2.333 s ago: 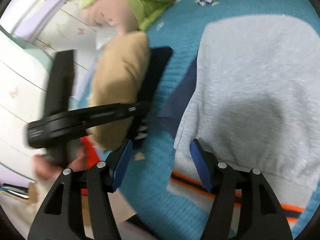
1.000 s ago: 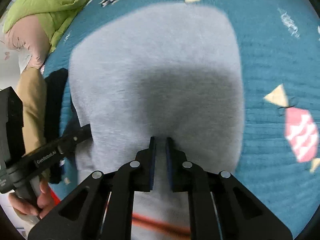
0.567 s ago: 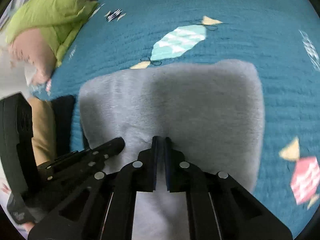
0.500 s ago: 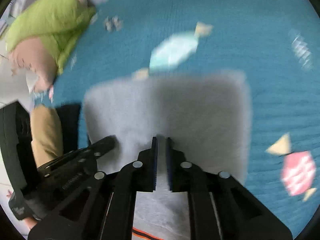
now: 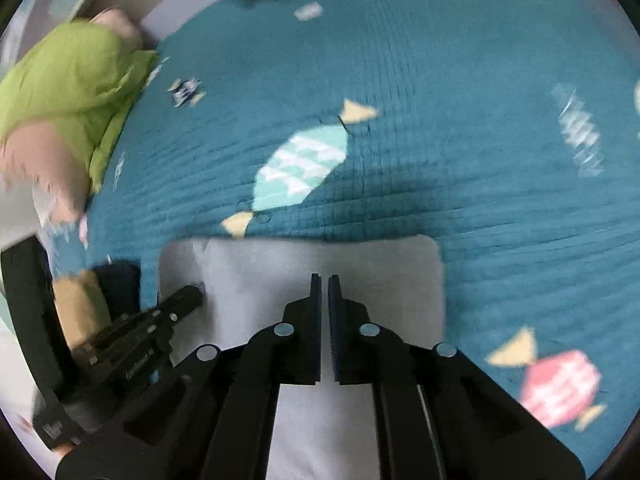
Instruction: Fold large clothes
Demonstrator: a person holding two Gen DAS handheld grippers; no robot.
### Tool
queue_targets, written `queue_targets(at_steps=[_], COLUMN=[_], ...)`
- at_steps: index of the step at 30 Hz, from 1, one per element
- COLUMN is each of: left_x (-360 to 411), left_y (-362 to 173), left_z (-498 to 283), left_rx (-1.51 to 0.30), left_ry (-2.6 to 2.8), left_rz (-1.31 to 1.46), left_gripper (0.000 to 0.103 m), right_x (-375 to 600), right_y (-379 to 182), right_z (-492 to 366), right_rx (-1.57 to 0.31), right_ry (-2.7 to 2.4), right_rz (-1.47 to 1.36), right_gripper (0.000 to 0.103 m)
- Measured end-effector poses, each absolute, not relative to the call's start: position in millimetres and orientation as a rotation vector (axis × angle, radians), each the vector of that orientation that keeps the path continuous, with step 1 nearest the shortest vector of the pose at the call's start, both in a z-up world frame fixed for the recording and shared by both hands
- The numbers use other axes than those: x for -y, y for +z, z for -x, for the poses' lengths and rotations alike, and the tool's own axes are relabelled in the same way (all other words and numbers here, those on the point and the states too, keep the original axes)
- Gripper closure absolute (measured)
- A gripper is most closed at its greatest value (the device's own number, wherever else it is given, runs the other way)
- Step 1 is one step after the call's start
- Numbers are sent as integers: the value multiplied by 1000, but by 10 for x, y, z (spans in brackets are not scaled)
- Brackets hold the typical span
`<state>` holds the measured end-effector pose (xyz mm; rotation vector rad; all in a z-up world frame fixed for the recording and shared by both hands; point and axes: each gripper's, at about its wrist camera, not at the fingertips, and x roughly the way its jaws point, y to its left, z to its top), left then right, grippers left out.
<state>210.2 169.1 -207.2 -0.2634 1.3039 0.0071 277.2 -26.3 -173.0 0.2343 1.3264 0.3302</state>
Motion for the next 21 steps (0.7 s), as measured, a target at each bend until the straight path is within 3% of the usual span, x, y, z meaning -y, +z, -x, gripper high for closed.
queue_targets(at_steps=[5,8,11,14,15,16,17,18,19,21], left_x=[-1709,-1662,-1622,-1592,-1588,-1589,-1585,-1579,-1599,-1608], left_y=[-2175,-2514,-2392,-2344,-2318,-2270,-2243,-2190,-2178,-2117], left_z=[-1576,-1505,-1458,-1404,-1375,-1334,-1321,-1294,-1272,-1262], left_rx=[-1380,-1347,-1321,-1311,-1316,-1314,-1308,-1298,-1295,-1302], left_ry=[-26,-12,-1,3,3,-11,-24,-21,-19,-43], left_rz=[347,324,306,266,254,251,249,225,205,215], left_gripper=[100,101,101,100,98,87,78,76,68,41], right_x=[389,381,445,543,573,611,655,733,784,853], right_y=[-2057,-2409,-2300,-2183,-2115,-2051,-2010,-1943,-1925,-1947], right_z=[-2225,-2117,-2092,-2012,-1971,-1935,-1903,-1905,-1906,-1951], right_rx=[-1491,-1428,-1439,-1432,-1414,-1393,-1373,-1336,-1302,-1299], right_ry=[372,362,391,403,410,422,418,386,366,372], right_rz=[-295,-322,-331,-357,-352,-359,-377,-392,-395,-375], right_gripper=[97,103,103,94,78,44,26,10,10,10])
